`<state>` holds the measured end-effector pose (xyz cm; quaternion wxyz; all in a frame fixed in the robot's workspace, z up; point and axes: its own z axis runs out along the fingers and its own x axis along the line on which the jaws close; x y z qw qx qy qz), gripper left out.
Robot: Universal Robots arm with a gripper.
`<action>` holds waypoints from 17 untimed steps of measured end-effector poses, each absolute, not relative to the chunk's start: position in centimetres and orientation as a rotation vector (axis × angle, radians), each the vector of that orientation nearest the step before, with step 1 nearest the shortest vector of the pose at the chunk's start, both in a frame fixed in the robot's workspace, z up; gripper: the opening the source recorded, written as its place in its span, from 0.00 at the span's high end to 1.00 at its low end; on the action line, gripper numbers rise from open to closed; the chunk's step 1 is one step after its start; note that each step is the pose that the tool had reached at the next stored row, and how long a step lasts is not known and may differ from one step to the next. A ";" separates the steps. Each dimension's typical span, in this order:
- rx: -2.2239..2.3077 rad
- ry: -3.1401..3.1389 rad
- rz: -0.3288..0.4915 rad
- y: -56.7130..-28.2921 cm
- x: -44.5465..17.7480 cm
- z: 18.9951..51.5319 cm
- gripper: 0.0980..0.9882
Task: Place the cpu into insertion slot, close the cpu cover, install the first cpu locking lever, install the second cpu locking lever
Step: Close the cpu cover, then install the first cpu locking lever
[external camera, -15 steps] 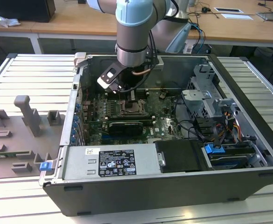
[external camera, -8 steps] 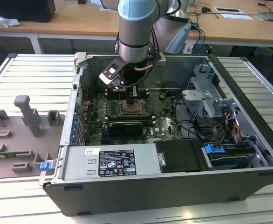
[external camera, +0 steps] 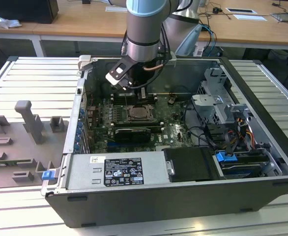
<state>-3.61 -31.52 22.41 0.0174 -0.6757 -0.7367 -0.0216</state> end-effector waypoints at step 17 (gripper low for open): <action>-2.099 -2.288 -0.066 -31.5 -2.7 26.1 0.99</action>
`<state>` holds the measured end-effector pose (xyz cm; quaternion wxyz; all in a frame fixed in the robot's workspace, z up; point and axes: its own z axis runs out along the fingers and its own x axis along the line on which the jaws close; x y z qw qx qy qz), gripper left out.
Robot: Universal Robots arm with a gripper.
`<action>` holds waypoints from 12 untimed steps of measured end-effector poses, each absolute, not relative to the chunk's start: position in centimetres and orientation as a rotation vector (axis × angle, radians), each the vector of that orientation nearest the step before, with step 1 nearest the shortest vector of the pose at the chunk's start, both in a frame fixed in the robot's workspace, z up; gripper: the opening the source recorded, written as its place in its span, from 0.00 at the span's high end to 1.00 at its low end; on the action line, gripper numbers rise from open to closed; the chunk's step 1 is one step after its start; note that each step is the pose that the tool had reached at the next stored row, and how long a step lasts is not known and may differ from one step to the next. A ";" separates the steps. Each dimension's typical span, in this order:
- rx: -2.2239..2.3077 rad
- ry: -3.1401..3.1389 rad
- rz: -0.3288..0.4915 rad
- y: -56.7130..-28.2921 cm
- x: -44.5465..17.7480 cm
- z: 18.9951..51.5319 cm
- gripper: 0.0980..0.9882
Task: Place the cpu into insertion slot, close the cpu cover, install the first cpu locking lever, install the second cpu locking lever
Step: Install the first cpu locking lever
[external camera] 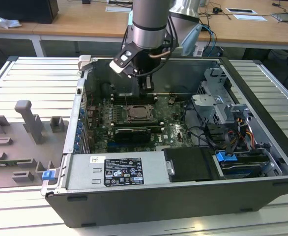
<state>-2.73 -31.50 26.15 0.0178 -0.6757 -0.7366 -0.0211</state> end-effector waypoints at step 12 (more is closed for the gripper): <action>-2.012 -2.365 -0.061 -31.5 -2.7 28.6 0.99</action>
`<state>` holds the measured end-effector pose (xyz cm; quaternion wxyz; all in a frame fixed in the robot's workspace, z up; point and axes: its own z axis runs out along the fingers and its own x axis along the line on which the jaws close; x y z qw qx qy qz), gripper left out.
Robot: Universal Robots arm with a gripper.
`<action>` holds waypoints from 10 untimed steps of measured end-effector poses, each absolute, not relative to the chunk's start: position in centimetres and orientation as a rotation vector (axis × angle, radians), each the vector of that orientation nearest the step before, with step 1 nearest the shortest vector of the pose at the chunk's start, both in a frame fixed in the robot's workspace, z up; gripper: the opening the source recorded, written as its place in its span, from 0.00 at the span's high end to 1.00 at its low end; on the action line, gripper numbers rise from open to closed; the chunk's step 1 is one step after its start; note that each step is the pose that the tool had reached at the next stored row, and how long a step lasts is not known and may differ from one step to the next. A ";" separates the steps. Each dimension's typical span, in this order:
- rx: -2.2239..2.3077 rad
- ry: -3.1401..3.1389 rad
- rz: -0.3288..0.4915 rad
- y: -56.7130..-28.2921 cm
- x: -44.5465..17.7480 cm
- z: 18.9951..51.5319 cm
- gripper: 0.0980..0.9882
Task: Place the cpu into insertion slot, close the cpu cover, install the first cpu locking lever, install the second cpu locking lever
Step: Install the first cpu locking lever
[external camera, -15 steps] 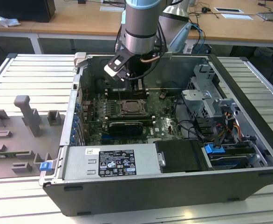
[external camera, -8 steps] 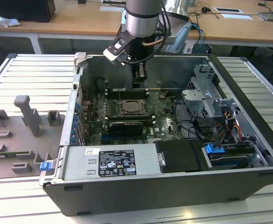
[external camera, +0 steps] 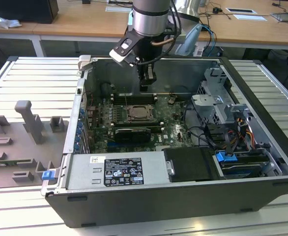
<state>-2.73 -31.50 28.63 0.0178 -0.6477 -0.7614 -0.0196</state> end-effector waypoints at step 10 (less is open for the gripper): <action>-1.784 -2.538 -0.056 -31.5 -2.7 28.6 0.99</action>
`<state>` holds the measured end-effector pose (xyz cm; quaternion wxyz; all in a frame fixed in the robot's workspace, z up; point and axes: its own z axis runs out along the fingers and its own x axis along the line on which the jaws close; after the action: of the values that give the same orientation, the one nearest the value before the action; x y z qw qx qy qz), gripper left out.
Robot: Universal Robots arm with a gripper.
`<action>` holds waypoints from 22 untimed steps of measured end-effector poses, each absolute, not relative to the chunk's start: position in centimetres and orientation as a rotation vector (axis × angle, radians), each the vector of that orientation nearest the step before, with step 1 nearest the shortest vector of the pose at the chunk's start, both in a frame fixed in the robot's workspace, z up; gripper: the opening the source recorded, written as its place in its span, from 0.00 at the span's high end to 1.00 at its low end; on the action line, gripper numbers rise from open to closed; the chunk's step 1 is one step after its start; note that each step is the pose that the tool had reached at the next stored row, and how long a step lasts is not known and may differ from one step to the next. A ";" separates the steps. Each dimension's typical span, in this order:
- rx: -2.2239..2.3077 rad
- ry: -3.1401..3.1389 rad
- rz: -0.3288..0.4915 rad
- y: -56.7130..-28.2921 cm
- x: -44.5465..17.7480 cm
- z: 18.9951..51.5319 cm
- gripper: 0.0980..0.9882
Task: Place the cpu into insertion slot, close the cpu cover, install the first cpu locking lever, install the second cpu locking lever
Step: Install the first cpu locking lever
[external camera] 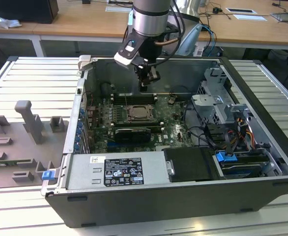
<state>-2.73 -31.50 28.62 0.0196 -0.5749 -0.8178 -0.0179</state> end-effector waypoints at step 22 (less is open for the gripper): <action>-1.319 -2.801 -0.044 -31.5 -2.7 28.6 0.99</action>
<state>-2.73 -31.50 28.61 0.0224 -0.4259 -0.9044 -0.0143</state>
